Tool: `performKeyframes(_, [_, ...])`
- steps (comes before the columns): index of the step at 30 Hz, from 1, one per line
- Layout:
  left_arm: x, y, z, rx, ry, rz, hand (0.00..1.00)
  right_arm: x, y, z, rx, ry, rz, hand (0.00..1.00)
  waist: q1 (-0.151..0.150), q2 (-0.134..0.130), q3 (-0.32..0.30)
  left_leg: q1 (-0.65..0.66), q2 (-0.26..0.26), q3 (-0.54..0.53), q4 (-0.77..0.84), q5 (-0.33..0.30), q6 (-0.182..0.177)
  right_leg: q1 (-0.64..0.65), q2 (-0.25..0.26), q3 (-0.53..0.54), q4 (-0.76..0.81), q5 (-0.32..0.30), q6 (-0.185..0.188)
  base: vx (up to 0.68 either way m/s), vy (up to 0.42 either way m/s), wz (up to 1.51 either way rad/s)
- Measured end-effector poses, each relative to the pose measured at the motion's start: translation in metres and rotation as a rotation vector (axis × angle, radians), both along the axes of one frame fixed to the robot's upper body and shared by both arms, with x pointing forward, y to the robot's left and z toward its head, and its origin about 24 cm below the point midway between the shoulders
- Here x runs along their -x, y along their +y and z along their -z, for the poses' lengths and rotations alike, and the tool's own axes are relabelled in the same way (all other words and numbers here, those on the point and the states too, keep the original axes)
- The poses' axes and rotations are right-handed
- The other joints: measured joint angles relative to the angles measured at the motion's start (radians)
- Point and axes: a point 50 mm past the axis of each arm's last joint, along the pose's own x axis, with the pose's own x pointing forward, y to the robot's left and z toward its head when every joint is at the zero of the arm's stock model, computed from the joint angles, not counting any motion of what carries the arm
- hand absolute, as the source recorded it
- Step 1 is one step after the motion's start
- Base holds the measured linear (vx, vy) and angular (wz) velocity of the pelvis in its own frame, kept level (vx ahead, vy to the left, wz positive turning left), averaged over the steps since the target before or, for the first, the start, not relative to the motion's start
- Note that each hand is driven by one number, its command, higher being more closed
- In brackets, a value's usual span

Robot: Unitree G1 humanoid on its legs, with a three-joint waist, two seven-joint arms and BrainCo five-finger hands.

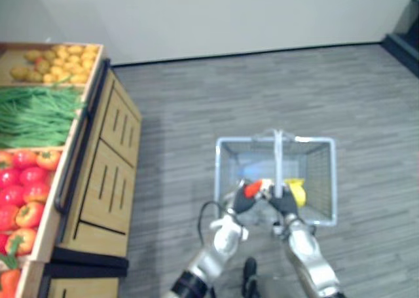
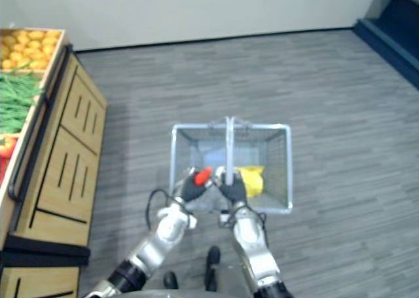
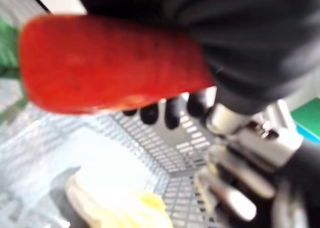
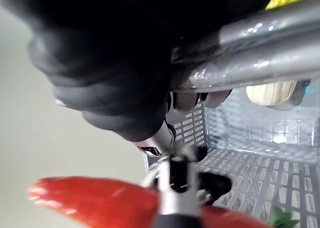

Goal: Pick vegetable in the basket

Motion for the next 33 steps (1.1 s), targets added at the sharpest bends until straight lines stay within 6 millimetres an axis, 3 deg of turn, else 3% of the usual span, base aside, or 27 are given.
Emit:
performKeyframes(7, [0.001, -0.003, 0.009, -0.033, 0.038, 0.017, 0.0, 0.01, 0.012, 0.001, -0.214, 0.039, -0.081, 1.0, -0.014, -0.005, -0.007, 0.028, -0.014, 0.016, -0.014, -0.001, 0.006, 0.09, 0.005, 0.02, -0.161, 0.095, 0.005, 0.02, 0.113, -0.06])
performKeyframes(14, [-0.005, -0.001, 0.017, -0.084, 0.072, 0.012, 0.0, 0.019, 0.024, 0.007, -0.359, 0.104, -0.164, 1.0, -0.015, -0.01, -0.012, 0.034, -0.019, 0.015, -0.015, -0.001, 0.006, 0.096, 0.001, 0.021, -0.164, 0.099, 0.009, 0.01, 0.067, 0.0])
performKeyframes(19, [-0.015, 0.022, 0.018, -0.102, 0.073, -0.066, 0.0, 0.021, 0.016, 0.023, -0.33, 0.15, -0.167, 1.0, -0.019, -0.019, -0.023, 0.04, -0.021, 0.018, -0.018, -0.003, 0.008, 0.102, -0.001, 0.025, -0.169, 0.102, 0.015, -0.02, 0.055, -0.03])
performKeyframes(22, [-0.028, 0.052, 0.003, -0.067, 0.012, -0.186, 0.0, 0.024, -0.011, 0.054, -0.255, 0.26, -0.021, 1.0, -0.018, -0.014, -0.035, 0.045, -0.025, 0.019, -0.031, 0.0, 0.011, 0.101, -0.003, 0.023, -0.169, 0.099, 0.019, -0.01, 0.049, 0.01])
performKeyframes(24, [-0.034, 0.088, -0.028, 0.043, -0.098, -0.31, 0.0, 0.032, -0.051, 0.079, -0.162, 0.363, 0.179, 1.0, -0.019, -0.004, -0.037, 0.045, -0.026, 0.017, -0.032, 0.0, 0.012, 0.101, -0.005, 0.019, -0.169, 0.098, 0.021, 0.0, 0.05, 0.01])
performKeyframes(25, [-0.034, 0.097, -0.037, 0.066, -0.132, -0.339, 0.0, 0.035, -0.062, 0.085, -0.143, 0.387, 0.228, 1.0, -0.02, -0.001, -0.039, 0.045, -0.026, 0.015, -0.032, 0.0, 0.012, 0.101, -0.005, 0.017, -0.169, 0.098, 0.021, 0.02, 0.051, 0.05])
performKeyframes(27, [-0.032, 0.13, -0.066, 0.165, -0.26, -0.427, 0.0, 0.053, -0.107, 0.101, -0.061, 0.475, 0.444, 1.0, -0.018, 0.016, -0.05, 0.038, -0.028, 0.003, -0.033, 0.003, 0.016, 0.099, -0.008, 0.004, -0.168, 0.099, 0.019, 0.03, 0.056, 0.15])
performKeyframes(31, [-0.028, 0.162, -0.094, 0.313, -0.382, -0.496, 0.0, 0.081, -0.156, 0.113, 0.021, 0.571, 0.707, 1.0, -0.02, 0.041, -0.065, 0.032, -0.036, -0.04, -0.041, 0.01, 0.024, 0.106, -0.019, -0.039, -0.168, 0.1, 0.017, 0.04, 0.081, 0.31])
performKeyframes(33, [-0.026, 0.173, -0.098, 0.357, -0.401, -0.521, 0.0, 0.089, -0.168, 0.115, 0.038, 0.602, 0.777, 1.0, -0.02, 0.043, -0.066, 0.044, -0.039, -0.049, -0.046, 0.012, 0.025, 0.121, -0.024, -0.055, -0.169, 0.097, 0.021, 0.01, 0.073, 0.24])
